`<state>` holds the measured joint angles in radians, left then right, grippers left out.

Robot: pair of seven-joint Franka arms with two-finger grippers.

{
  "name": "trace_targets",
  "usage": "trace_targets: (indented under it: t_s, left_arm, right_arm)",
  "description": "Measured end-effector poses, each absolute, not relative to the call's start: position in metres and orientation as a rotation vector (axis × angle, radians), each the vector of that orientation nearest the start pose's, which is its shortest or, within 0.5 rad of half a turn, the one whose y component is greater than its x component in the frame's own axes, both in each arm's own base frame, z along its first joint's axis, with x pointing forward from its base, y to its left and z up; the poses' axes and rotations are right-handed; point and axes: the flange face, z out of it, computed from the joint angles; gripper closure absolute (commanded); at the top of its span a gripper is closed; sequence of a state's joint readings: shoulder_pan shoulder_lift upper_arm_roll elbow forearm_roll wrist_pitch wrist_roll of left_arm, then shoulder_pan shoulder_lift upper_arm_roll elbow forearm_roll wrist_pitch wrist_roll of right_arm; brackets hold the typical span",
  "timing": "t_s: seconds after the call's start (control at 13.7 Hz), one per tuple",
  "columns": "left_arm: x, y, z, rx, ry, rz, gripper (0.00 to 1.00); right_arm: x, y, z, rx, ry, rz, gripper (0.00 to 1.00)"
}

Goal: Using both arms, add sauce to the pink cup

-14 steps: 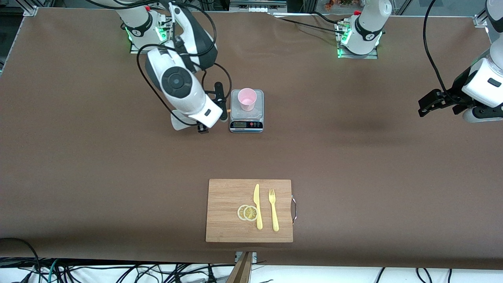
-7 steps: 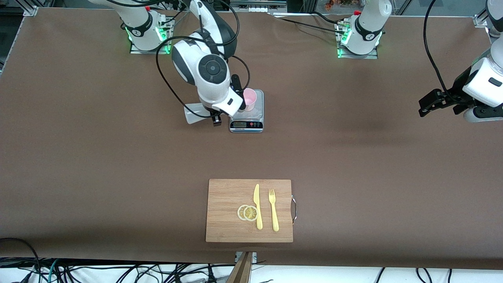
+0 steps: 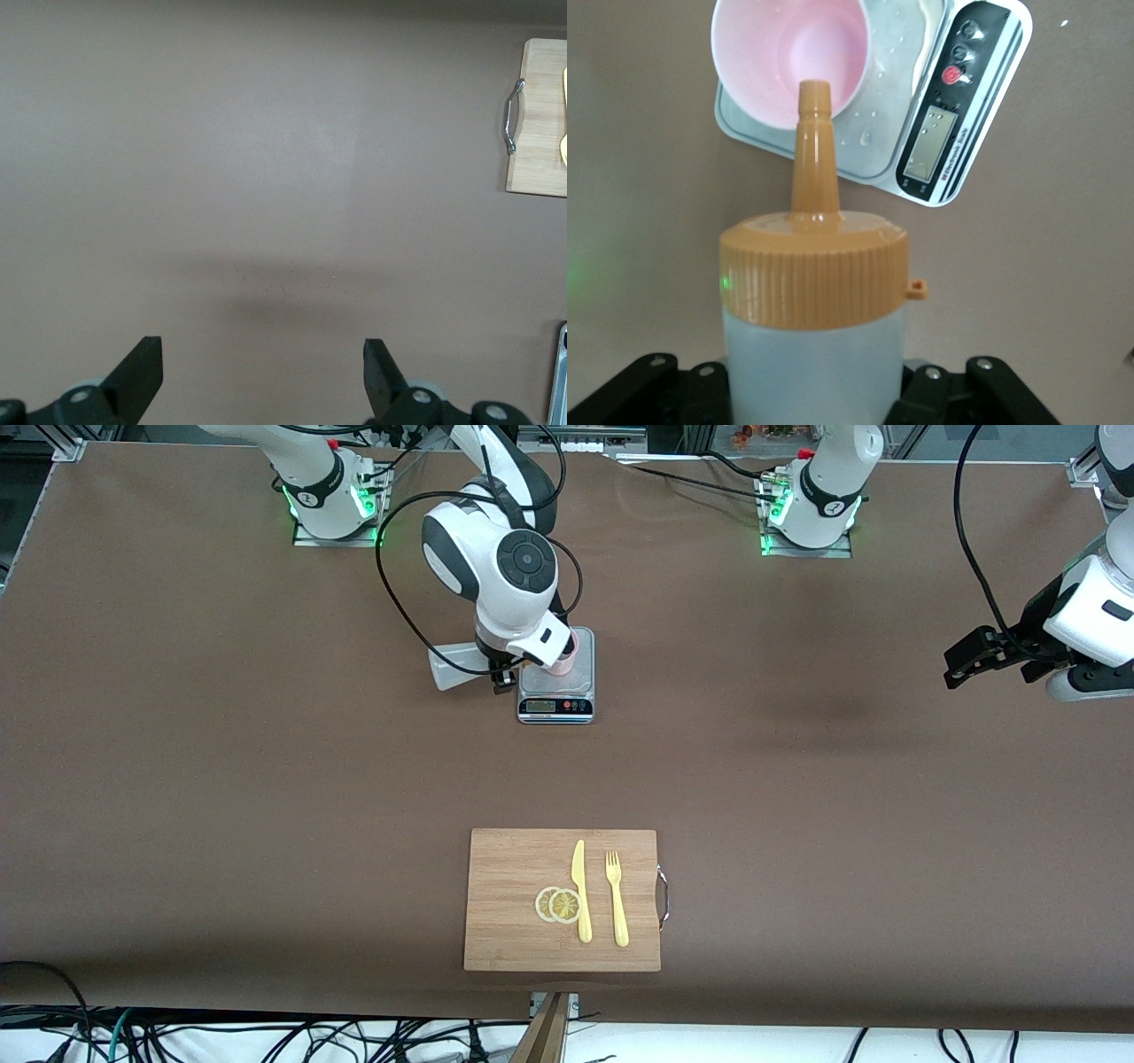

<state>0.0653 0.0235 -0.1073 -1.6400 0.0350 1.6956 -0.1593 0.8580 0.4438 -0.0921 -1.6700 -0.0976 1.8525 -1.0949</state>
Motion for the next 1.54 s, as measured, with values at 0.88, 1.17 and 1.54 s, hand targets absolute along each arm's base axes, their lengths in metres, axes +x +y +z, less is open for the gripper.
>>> trace_targets:
  t_s: [0.88,1.17,1.54]
  left_arm:
    - [0.571,-0.020,0.590,-3.107,-0.186,-0.055,0.00]
    - [0.571,-0.020,0.590,-3.107,-0.186,-0.055,0.00]
    - [0.571,-0.020,0.590,-3.107,-0.186,-0.055,0.00]
  right_arm:
    - [0.434,0.457,0.321,1.721,2.377,-0.536,1.00]
    - [0.431,0.459,0.321,1.717,2.373,-0.537,1.00]
    - [0.431,0.459,0.321,1.721,2.368,-0.537,1.00]
